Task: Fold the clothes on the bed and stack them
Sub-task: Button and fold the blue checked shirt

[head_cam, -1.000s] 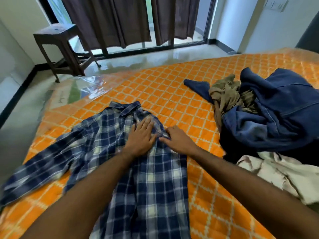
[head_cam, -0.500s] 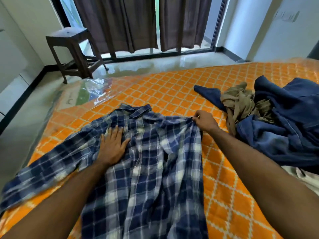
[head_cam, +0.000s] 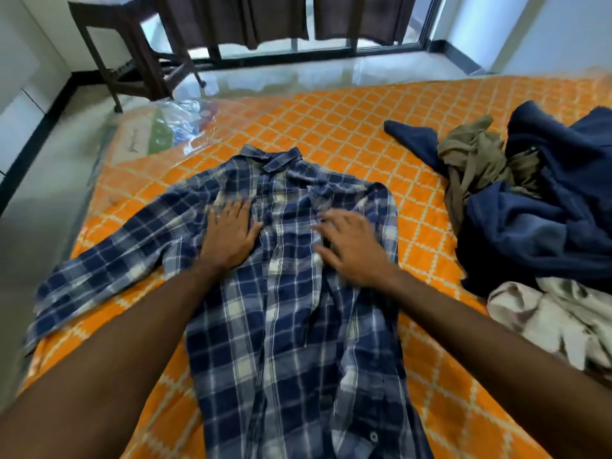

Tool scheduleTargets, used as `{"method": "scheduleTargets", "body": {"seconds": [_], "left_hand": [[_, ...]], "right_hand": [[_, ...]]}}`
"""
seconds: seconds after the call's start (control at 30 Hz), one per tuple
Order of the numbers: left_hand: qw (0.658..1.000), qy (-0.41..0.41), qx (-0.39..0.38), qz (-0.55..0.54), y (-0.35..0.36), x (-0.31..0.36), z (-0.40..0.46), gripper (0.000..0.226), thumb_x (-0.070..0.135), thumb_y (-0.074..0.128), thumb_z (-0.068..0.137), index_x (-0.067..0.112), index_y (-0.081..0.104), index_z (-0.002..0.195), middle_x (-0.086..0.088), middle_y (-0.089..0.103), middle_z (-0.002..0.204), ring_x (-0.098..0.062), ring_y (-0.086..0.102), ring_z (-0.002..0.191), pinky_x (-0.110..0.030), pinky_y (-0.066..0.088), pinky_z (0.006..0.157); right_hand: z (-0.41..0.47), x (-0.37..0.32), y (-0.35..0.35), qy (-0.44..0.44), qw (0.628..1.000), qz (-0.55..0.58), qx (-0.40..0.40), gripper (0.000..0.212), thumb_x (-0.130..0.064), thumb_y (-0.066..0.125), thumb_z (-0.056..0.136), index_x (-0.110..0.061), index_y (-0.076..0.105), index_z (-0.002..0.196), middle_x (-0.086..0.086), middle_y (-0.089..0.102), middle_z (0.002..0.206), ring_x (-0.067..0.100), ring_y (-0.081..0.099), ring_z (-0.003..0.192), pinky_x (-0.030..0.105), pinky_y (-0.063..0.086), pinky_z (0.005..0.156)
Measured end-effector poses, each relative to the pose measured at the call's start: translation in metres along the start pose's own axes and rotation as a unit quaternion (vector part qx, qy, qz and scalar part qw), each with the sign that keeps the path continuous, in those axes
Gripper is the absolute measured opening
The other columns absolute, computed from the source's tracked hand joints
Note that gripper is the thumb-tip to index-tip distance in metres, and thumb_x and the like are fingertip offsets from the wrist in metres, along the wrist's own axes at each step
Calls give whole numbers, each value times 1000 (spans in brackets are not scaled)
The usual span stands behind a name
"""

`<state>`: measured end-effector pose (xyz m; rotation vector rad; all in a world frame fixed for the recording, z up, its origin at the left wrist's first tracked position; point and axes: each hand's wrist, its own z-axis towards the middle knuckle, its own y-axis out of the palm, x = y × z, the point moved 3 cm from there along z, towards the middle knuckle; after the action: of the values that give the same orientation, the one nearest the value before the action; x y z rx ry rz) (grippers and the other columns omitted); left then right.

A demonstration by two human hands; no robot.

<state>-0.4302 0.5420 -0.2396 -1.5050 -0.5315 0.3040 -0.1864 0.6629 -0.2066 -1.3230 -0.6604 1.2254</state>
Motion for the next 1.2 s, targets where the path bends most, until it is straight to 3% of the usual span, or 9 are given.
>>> {"method": "scheduleTargets", "body": {"seconds": [0.13,0.33,0.5,0.6,0.7,0.77,0.9,1.0,1.2], "left_hand": [[998,40,-9,-51,-8,28,-76,60,38,42,105,12,25,156,-10,21,164,-30,19,151,-56,17,121],[992,86,-77,-53,-4,43,-193,61,36,51,102,11,32,153,-11,23,162,-33,21,149,-55,19,120],[987,111,-106,-45,-11,61,-261,59,25,46,105,10,23,157,-12,24,161,-31,27,146,-45,30,118],[981,103,-164,-9,-14,71,-278,63,17,38,106,17,5,160,-14,12,165,-35,23,147,-50,30,116],[975,81,-206,-10,-26,79,-275,69,11,39,103,18,0,160,-14,9,165,-37,23,147,-48,34,114],[970,71,-231,-14,-30,82,-270,72,10,40,101,16,-1,160,-14,9,164,-35,25,146,-45,36,113],[966,58,-252,-7,-27,86,-265,70,12,41,100,12,4,160,-15,21,158,-34,32,139,-43,38,111],[969,63,-240,10,-23,88,-263,67,14,42,98,10,12,158,-14,35,142,-31,40,126,-42,44,103],[970,80,-229,14,-17,84,-260,61,31,36,106,7,13,157,-15,34,148,-31,38,133,-41,37,110]], "right_hand": [[-66,-65,12,-85,991,-48,-86,43,-51,42,104,-22,56,132,2,48,141,25,42,130,42,25,110],[-125,-115,-3,84,991,63,-86,42,-32,62,97,-17,45,132,4,40,126,28,47,106,44,47,87],[-180,-121,-18,275,953,-37,-120,69,-58,69,84,-23,39,135,9,30,139,35,38,122,48,43,97],[-203,-112,-21,306,935,92,-152,57,-26,71,93,-27,42,142,15,39,141,38,53,109,50,52,86],[-215,-91,-54,246,943,170,-144,38,3,57,92,-16,64,124,11,65,105,35,62,91,44,49,74],[-222,-60,-82,263,949,133,-110,38,8,50,87,-12,72,111,6,59,87,31,56,81,33,38,69],[-257,20,-121,385,919,-82,6,25,-14,65,88,-19,69,112,14,48,117,40,53,104,43,46,82],[-268,23,-131,327,891,-313,-26,46,-29,73,81,-18,61,123,14,46,139,40,45,121,53,39,95],[-246,-87,-64,128,971,73,-187,64,-52,61,95,-23,41,148,4,47,136,25,47,122,44,41,102]]}}
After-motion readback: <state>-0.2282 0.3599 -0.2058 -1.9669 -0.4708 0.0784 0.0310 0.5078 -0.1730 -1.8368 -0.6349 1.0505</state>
